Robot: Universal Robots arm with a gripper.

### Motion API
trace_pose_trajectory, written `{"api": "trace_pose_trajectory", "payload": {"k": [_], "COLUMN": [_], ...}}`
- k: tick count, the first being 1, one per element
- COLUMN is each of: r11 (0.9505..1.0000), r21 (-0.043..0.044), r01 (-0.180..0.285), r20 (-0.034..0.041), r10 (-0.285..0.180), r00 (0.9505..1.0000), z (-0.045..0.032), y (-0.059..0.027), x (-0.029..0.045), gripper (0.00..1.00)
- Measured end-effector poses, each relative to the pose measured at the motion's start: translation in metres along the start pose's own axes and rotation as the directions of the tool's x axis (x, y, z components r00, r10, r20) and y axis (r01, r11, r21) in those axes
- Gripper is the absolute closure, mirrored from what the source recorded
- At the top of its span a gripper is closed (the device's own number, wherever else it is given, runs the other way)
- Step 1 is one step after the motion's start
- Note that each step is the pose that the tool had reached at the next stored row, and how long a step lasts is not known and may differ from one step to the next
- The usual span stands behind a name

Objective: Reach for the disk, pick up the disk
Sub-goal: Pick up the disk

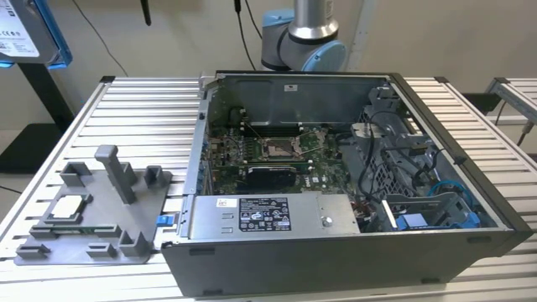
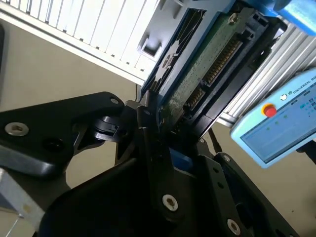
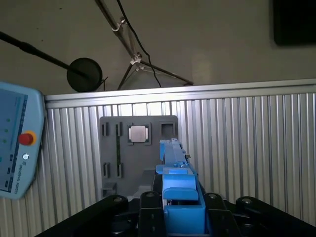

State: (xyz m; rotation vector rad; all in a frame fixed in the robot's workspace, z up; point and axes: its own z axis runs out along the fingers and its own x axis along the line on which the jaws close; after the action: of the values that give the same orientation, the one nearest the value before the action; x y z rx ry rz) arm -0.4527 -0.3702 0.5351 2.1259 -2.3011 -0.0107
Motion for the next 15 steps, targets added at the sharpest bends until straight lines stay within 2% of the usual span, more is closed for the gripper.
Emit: {"api": "trace_pose_trajectory", "payload": {"k": [15], "r11": [1.0], "r21": [0.0], "r01": [0.0], "r20": [0.0], "r10": [0.0], "r00": [1.0], "z": [-0.0003], "y": [-0.0225], "x": [-0.0018], "gripper": [1.0]}}
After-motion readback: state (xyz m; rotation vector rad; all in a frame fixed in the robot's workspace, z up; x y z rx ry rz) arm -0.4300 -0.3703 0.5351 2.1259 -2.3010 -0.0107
